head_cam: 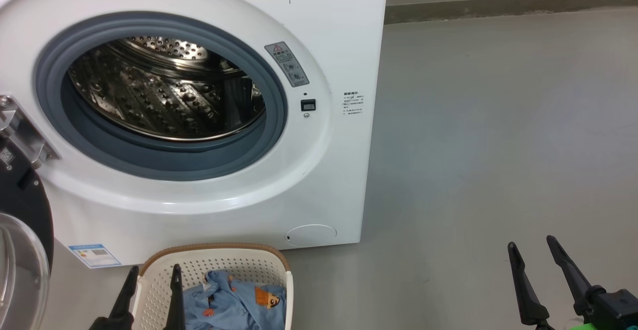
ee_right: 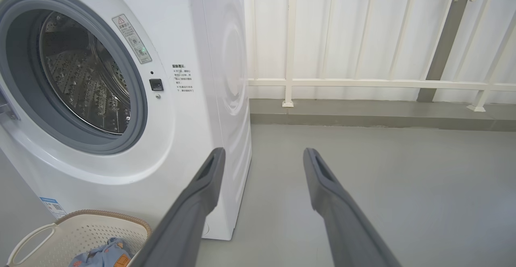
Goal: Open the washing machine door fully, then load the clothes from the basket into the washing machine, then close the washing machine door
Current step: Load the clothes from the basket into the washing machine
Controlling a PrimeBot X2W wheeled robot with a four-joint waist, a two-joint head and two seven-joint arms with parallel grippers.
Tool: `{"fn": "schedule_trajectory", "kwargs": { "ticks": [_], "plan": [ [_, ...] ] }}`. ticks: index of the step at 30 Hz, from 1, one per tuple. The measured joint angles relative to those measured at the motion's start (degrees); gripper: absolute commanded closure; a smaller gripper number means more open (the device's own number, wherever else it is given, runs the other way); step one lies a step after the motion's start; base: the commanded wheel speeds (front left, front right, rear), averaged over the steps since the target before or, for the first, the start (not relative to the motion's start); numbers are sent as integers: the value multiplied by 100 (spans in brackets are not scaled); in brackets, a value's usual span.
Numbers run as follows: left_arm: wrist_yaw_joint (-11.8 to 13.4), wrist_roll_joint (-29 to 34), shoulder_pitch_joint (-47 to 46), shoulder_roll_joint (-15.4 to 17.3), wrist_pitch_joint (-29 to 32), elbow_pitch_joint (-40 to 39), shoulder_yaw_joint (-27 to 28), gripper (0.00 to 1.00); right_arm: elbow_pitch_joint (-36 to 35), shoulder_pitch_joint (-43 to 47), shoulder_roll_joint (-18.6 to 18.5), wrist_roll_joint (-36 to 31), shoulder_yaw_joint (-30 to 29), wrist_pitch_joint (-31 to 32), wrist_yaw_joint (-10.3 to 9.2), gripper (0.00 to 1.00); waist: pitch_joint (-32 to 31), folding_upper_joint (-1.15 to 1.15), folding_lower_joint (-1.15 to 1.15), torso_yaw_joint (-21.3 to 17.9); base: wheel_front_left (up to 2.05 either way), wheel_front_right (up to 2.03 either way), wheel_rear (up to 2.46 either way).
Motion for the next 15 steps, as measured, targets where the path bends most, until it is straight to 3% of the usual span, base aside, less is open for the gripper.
{"fn": "schedule_trajectory", "kwargs": {
  "ticks": [11, 15],
  "plan": [
    [48, -35, -2, -7, 33, 44, -55, 0, 15, 0, -14, 25, 16, 0, 0, 0, 42, 0, 0, 21, 0, 0, 0],
    [-75, -199, -38, -14, 109, 337, -136, 0, 13, -1, -15, 25, 20, 0, 0, 0, 95, 0, 0, 32, 0, 0, 0]
  ]
}}
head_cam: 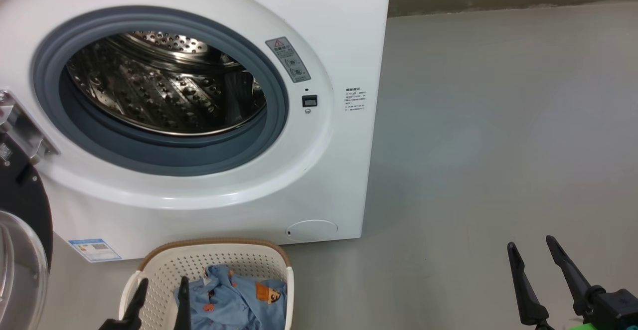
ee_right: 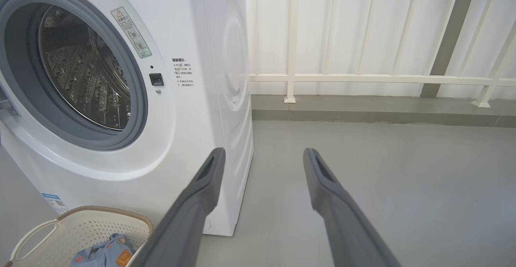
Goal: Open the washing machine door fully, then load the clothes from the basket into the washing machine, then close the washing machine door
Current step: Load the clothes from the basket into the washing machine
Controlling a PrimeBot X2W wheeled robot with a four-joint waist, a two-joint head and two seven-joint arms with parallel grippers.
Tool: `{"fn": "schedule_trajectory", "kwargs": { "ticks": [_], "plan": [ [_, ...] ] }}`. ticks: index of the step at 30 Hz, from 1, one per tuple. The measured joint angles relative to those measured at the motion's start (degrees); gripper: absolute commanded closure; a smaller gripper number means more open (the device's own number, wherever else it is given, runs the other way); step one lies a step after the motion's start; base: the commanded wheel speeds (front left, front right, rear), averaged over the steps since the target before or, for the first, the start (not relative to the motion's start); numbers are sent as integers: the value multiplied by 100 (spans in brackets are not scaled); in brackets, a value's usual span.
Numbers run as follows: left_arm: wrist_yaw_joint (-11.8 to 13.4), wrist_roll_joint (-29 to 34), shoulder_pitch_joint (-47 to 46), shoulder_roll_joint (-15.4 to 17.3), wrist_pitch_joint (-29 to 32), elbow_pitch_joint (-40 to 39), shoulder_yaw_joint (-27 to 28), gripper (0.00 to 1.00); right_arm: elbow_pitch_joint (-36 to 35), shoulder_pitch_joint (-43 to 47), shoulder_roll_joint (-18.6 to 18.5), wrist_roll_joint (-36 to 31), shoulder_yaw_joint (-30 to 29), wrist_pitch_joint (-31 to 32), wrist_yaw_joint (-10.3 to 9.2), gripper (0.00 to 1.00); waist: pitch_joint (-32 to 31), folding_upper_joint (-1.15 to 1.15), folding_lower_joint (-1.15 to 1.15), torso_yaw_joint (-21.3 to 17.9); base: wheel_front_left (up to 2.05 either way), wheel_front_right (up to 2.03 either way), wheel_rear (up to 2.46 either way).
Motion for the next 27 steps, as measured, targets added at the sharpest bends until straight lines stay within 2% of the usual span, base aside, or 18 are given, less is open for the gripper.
{"fn": "schedule_trajectory", "kwargs": {
  "ticks": [7, 14, 20, 27],
  "plan": [
    [-349, -287, -575, -148, 121, 1252, -103, 0, -15, -24, -25, 27, 10, 0, 0, 0, 163, 0, 0, 46, 0, 0, 0],
    [-890, -753, -1475, -448, 209, 3115, -223, 0, -73, -202, -110, 35, 43, 0, 0, 0, 457, 0, 1, 55, 0, 0, 0],
    [-1147, -1058, -2381, -613, 208, 4409, -379, 0, -144, -374, -236, 51, 38, 0, 0, 0, 784, 0, 1, 51, 0, 0, 0],
    [-1255, -1539, -3142, -704, 325, 5371, -668, 0, -263, -662, -319, 86, 142, 0, 0, 0, 1264, 0, 1, 40, 0, 0, 0]
  ]
}}
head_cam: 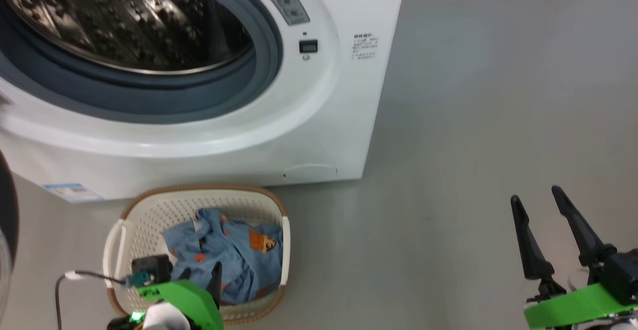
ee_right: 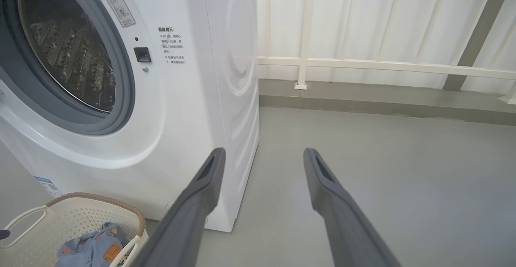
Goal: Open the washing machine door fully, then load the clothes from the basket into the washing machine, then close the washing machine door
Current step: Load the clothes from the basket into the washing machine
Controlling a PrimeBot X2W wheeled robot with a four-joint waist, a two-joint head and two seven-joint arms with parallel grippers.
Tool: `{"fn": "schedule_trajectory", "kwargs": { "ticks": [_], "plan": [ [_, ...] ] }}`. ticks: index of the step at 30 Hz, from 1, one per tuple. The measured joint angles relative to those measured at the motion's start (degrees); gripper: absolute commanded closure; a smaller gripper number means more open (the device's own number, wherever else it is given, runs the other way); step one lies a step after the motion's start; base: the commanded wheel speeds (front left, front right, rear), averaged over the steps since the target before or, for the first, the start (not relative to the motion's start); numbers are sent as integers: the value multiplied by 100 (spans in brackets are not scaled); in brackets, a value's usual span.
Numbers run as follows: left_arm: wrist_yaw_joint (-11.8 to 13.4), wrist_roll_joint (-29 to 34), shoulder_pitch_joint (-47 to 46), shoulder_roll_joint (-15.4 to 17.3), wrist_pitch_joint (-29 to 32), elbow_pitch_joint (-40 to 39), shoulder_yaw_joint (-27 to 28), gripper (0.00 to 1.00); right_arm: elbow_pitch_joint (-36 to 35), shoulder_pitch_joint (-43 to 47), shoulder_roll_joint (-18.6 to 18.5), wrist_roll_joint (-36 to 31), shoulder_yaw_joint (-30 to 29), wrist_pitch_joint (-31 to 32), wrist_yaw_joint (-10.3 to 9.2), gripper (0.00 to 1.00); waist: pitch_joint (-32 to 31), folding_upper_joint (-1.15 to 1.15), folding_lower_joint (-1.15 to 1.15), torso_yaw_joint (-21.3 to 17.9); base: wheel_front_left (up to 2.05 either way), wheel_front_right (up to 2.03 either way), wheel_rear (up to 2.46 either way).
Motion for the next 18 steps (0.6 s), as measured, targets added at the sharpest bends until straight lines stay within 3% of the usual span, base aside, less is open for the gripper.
{"fn": "schedule_trajectory", "kwargs": {
  "ticks": [8, 18],
  "plan": [
    [-42, -877, -618, -3, 208, 121, -609, 0, -126, -464, -109, 47, 35, 0, 0, 0, 691, 0, 0, -36, 0, 0, 0],
    [-42, -1395, -1394, -13, 253, 467, -868, 0, -322, -882, -235, 57, 5, -1, 0, 0, 1567, 0, 1, -103, 0, 0, 0]
  ]
}}
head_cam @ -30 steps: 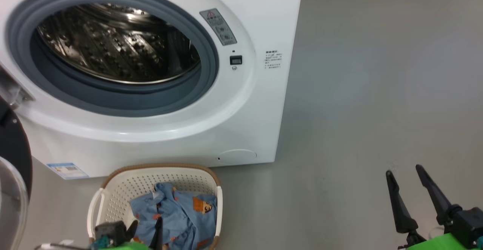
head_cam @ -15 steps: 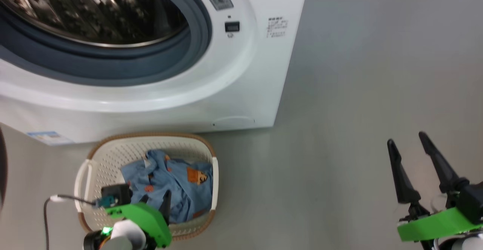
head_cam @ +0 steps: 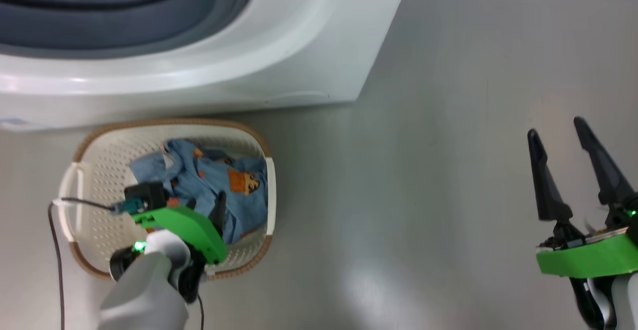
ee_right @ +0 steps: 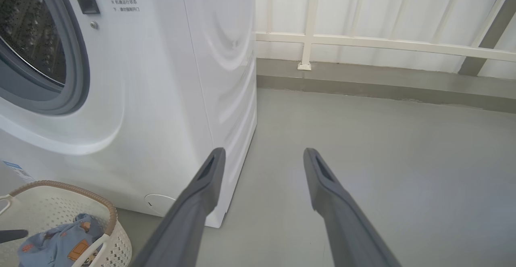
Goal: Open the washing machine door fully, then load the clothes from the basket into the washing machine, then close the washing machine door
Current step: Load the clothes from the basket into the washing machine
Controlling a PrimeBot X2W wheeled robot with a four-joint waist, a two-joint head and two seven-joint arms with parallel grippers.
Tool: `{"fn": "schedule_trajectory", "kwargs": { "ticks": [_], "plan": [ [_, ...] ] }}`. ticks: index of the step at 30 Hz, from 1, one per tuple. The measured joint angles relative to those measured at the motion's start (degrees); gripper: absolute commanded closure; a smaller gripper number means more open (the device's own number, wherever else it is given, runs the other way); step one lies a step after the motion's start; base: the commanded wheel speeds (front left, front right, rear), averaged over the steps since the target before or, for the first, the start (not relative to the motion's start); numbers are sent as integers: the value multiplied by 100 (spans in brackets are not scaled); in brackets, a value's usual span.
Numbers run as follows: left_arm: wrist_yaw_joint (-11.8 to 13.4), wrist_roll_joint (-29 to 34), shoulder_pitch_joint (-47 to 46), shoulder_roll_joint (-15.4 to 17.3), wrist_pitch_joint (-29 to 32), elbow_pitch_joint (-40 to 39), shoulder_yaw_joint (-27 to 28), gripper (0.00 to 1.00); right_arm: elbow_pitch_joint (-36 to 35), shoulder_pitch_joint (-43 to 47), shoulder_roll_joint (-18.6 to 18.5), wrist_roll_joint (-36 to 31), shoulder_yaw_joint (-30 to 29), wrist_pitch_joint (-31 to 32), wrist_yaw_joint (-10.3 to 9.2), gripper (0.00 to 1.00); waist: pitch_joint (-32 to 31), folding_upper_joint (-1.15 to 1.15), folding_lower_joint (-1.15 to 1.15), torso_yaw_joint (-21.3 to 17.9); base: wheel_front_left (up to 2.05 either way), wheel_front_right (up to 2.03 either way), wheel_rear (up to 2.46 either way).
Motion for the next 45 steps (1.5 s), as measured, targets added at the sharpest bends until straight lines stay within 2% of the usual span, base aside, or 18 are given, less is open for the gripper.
{"fn": "schedule_trajectory", "kwargs": {
  "ticks": [10, 19, 31, 32, 33, 34, 45],
  "plan": [
    [0, -339, -677, 12, 1, 333, -53, 0, -242, -368, -70, 36, -42, 0, 0, 0, 935, 0, 0, -86, 0, 0, 0],
    [0, -378, -1117, 66, -34, 622, -48, 0, -375, -499, -86, 37, -175, -41, 1, 0, 1632, 0, -1, -175, 0, 0, 0],
    [57, -499, -1299, 64, -93, 725, 14, 0, -488, -530, -132, 37, -224, -41, 1, 0, 2068, 0, -1, -244, 0, 0, 0],
    [57, -499, -1321, 65, -119, 725, 15, 11, -497, -530, -135, 37, -232, -41, 1, 0, 2078, 0, -1, -248, 0, 0, 0],
    [57, -500, -1337, 64, -144, 725, 21, 47, -505, -530, -135, 37, -238, -41, 1, 0, 2084, 0, -1, -250, 0, 0, 0],
    [57, -515, -1339, 63, -144, 725, 31, 100, -508, -530, -138, 37, -244, -41, 1, 0, 2085, 0, -1, -247, 0, 0, 0],
    [47, -691, -1311, 30, -436, 739, 44, 100, -503, -530, -179, 36, -246, -41, 1, 0, 1924, 0, -2, -179, 0, 0, 0]
  ]
}}
